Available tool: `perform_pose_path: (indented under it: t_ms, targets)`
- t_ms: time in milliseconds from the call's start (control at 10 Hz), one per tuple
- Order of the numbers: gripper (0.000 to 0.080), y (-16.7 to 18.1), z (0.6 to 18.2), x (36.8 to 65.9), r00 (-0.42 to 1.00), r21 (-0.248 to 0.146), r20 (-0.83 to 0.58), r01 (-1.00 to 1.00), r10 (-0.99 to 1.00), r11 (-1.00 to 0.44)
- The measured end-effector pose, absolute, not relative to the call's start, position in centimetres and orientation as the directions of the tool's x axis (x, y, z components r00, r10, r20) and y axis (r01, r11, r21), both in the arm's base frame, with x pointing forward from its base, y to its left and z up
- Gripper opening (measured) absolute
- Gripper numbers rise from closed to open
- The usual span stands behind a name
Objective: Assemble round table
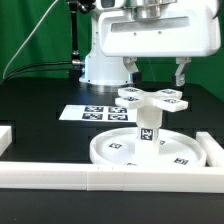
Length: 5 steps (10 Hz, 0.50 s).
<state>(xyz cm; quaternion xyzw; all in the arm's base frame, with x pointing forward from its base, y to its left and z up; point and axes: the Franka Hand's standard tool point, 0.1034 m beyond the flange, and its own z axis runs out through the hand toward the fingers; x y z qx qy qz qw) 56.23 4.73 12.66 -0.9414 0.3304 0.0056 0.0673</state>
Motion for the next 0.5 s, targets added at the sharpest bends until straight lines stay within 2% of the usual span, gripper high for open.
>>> perform_pose_path:
  t_ms: [300,500]
  targets:
    - [0.0649,4.63,12.62,56.23,0.89,-0.131,-0.029,-0.455,-0.455,-0.881]
    - [0.0649,4.31,12.77,56.47,0.983,-0.1,0.013,-0.179,-0.181,-0.979]
